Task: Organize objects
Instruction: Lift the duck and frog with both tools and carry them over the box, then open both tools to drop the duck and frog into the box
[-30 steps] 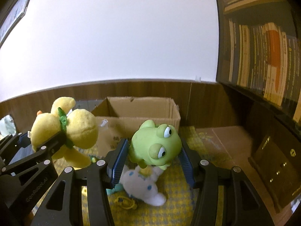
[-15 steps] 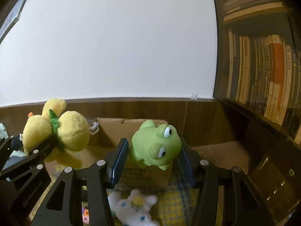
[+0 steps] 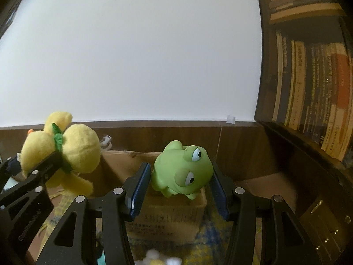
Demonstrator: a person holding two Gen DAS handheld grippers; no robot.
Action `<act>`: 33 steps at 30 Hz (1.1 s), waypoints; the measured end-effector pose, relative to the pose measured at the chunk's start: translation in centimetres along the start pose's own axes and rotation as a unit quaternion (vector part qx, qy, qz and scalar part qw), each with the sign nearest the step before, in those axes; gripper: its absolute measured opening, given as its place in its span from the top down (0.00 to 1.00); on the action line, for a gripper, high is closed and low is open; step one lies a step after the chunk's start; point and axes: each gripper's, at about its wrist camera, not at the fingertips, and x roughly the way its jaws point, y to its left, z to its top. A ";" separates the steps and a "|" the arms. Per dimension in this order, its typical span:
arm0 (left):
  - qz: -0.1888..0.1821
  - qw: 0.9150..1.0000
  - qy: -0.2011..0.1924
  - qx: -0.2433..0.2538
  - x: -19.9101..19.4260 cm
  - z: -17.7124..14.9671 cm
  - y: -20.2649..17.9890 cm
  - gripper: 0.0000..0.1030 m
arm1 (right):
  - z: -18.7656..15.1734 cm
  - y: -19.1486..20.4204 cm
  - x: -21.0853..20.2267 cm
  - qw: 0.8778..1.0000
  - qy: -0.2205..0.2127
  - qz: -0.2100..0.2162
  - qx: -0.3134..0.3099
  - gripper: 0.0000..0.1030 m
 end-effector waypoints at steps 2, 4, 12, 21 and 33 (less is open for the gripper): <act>0.001 1.000 0.006 -0.002 0.7 0.1 -0.1 0.51 | 0.3 -0.3 1.0 1.000 0.008 -0.003 0.003 0.48; 0.004 1.000 0.012 -0.003 1.6 0.2 -0.3 0.51 | 0.5 -0.5 2.0 1.000 0.016 -0.003 0.007 0.48; 0.003 0.999 0.035 -0.018 4.6 0.9 -0.5 0.51 | 1.0 -0.3 4.7 0.999 0.037 0.000 0.005 0.48; 0.012 0.999 0.048 -0.017 5.7 0.8 -0.7 0.44 | 0.6 0.4 5.2 0.999 0.045 0.003 -0.002 0.33; 0.061 0.998 0.021 -0.025 3.8 1.6 1.2 0.16 | 0.4 -0.3 4.4 0.999 0.032 -0.012 0.011 0.12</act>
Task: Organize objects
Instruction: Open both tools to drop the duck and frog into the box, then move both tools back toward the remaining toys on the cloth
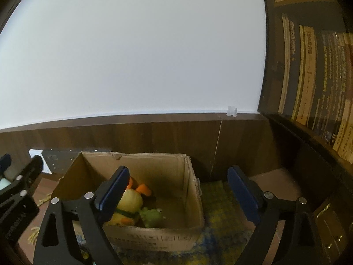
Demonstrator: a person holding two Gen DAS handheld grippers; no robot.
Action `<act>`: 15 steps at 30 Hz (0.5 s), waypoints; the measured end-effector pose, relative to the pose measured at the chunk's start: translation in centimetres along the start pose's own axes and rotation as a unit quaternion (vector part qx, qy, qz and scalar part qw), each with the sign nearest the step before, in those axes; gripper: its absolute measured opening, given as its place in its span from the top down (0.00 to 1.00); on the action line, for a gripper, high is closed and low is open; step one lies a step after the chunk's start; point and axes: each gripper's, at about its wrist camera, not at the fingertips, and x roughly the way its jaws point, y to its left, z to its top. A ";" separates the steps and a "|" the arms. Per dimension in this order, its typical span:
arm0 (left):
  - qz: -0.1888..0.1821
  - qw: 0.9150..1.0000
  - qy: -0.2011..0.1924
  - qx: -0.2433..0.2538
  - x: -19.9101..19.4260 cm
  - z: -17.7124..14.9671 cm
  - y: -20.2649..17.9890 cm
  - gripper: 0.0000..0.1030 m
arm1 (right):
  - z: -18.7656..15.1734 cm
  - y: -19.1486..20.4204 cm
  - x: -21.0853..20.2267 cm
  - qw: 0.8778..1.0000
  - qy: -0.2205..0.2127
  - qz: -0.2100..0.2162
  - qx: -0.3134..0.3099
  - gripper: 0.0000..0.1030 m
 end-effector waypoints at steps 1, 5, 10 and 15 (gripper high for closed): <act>0.001 1.000 0.001 -0.001 -0.1 0.1 0.2 0.16 | -0.1 -0.2 0.2 1.000 0.001 0.001 0.003 0.12; 0.004 1.000 0.007 -0.003 -0.7 -0.2 0.7 0.14 | -0.5 -0.3 -0.5 1.000 -0.001 0.004 0.009 0.12; 0.007 1.000 0.007 -0.003 -1.7 -0.6 1.1 0.11 | -1.3 -0.3 -2.2 1.000 -0.016 0.000 0.013 0.09; 0.006 1.000 0.007 0.000 -3.2 -1.5 1.7 0.07 | -2.4 -0.2 -3.9 1.000 -0.026 -0.001 0.017 0.08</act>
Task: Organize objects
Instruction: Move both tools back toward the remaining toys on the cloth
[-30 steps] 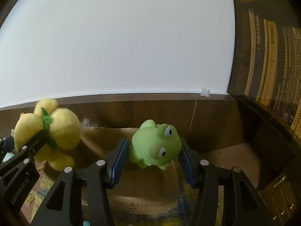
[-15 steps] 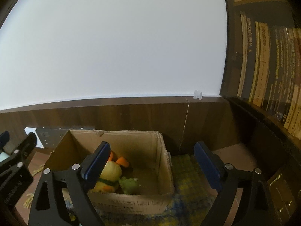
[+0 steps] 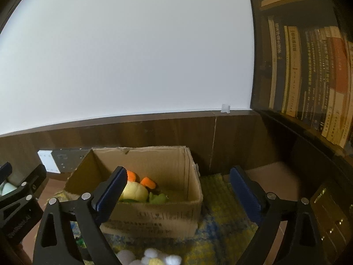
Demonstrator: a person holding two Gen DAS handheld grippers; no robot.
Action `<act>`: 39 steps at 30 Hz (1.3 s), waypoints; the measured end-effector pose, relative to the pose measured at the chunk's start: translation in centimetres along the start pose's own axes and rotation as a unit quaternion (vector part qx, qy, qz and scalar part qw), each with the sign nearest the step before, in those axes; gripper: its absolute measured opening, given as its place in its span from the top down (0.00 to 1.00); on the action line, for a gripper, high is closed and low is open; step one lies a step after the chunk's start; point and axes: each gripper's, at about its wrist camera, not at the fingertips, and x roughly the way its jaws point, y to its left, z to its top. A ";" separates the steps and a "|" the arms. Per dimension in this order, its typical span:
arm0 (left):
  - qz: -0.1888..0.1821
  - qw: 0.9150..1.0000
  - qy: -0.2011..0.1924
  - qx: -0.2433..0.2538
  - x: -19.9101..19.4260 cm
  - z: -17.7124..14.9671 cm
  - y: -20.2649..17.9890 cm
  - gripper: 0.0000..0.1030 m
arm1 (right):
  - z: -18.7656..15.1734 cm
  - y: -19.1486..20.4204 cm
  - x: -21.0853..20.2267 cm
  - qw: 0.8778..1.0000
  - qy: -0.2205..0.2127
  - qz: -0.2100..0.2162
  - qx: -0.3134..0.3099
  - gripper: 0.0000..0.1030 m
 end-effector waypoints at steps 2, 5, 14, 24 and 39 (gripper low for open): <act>0.000 1.000 0.002 0.001 -0.4 -0.4 0.2 0.06 | -0.5 0.0 -0.6 1.000 -0.002 0.002 0.002 0.08; -0.002 1.000 -0.001 -0.002 -1.5 -1.0 0.8 0.05 | -1.1 -0.1 -1.5 1.000 -0.003 0.004 0.004 0.08; -0.003 1.000 -0.006 -0.003 -3.5 -2.3 1.5 0.00 | -2.9 -0.4 -4.0 1.000 -0.007 0.001 0.014 0.04; 0.002 1.000 0.011 -0.011 -4.2 -4.1 2.3 0.00 | -4.7 -1.0 -4.9 1.000 0.008 0.001 0.026 0.02; 0.013 0.999 0.029 -0.007 -4.3 -6.8 3.1 0.00 | -8.2 -0.6 -4.7 0.999 0.049 0.001 0.024 0.01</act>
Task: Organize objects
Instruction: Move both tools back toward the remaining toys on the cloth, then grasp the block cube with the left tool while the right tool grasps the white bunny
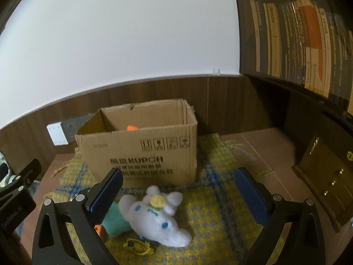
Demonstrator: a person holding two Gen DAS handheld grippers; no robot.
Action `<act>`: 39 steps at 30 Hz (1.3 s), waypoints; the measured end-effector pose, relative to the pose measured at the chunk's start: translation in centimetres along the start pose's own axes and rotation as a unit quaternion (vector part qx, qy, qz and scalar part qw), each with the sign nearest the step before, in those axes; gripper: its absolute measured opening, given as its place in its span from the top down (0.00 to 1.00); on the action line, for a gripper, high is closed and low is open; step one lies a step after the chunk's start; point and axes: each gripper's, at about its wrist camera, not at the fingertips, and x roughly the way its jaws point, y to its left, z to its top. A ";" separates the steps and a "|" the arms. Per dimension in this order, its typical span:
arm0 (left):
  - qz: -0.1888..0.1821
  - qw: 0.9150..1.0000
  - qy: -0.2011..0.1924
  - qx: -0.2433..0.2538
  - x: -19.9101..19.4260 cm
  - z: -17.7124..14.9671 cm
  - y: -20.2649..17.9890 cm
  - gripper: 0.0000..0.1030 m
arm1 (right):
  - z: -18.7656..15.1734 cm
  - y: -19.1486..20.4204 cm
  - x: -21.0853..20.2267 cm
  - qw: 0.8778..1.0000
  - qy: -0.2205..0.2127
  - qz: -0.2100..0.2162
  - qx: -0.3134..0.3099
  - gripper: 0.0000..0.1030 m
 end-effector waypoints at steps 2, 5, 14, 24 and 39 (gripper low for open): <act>0.001 1.000 0.006 0.000 0.3 -0.5 0.1 0.00 | -0.4 0.1 0.3 1.000 0.006 -0.002 -0.002 0.01; 0.007 1.000 0.015 0.000 1.0 -1.3 0.3 0.00 | -0.9 0.3 0.7 1.000 0.015 -0.005 -0.006 0.01; 0.016 0.999 0.043 0.000 2.6 -3.3 1.0 0.00 | -2.5 1.3 2.0 0.999 0.041 -0.006 -0.019 0.01; 0.026 0.997 0.077 -0.003 4.6 -5.4 1.9 0.00 | -4.4 2.8 4.8 0.996 0.087 0.005 -0.028 0.01; 0.015 0.992 0.123 -0.001 8.0 -7.0 1.7 0.00 | -5.5 3.6 8.7 0.988 0.147 0.005 -0.037 0.01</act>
